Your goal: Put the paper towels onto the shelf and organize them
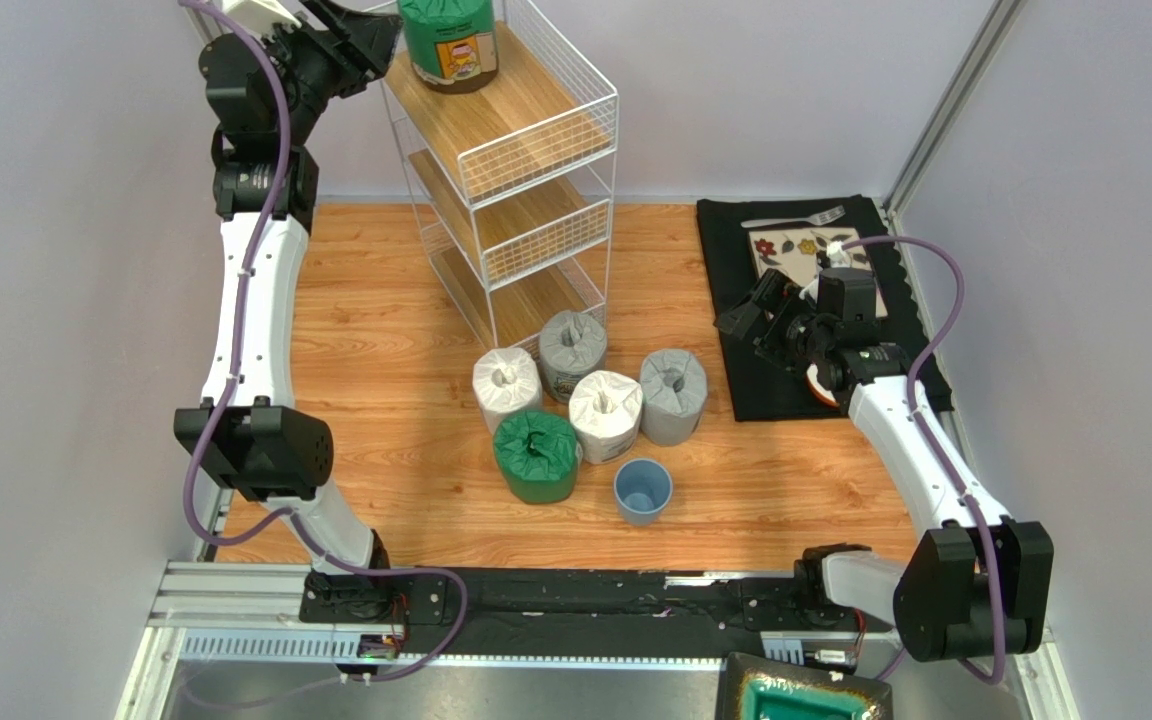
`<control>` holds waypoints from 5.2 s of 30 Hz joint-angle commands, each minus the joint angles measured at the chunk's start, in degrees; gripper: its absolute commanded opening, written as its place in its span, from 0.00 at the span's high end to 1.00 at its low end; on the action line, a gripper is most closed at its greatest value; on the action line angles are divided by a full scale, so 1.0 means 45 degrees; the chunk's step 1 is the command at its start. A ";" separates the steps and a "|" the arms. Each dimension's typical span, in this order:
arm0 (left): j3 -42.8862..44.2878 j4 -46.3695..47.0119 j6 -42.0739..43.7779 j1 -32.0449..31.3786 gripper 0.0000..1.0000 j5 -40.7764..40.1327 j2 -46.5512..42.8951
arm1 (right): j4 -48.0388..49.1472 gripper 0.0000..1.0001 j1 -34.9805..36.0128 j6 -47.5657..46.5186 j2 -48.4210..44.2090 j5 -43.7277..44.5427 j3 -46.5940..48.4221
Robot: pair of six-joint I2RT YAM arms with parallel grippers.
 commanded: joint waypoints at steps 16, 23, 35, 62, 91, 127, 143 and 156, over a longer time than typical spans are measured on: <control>-0.5254 -0.0451 0.1127 0.0156 0.31 -0.0121 -0.5098 | 0.0411 0.08 0.0033 -0.0020 0.0257 -0.0152 0.0033; -0.9904 -0.1522 0.1771 0.0156 0.28 -0.1505 -0.8795 | 0.0489 0.08 0.0032 -0.0040 0.0844 -0.0406 0.0385; -1.5386 -0.5060 0.2574 0.0156 0.27 -0.0147 -1.3444 | 0.0489 0.08 0.0052 -0.0020 0.0611 -0.0386 0.0385; -2.0319 -0.4377 0.1303 -0.3825 0.18 0.2264 -1.4210 | 0.0685 0.08 0.0052 0.0468 0.0435 -0.0445 -0.0103; -2.0124 -0.2307 0.1108 -0.6328 0.05 0.0095 -1.1260 | 0.0509 0.08 0.0052 0.0351 0.0239 -0.0289 -0.0240; -1.9714 -0.1584 0.0366 -0.7227 0.05 -0.2133 -1.0459 | 0.0274 0.08 0.0052 0.0156 0.0337 -0.0230 -0.0064; -1.9284 -0.2052 0.0931 -0.8008 0.27 -0.2835 -0.9756 | 0.0333 0.08 0.0052 0.0175 0.0532 -0.0250 -0.0201; -1.8445 -0.2930 0.1420 -0.8594 0.50 -0.3168 -0.9383 | 0.0352 0.08 0.0033 0.0175 0.0571 -0.0230 -0.0259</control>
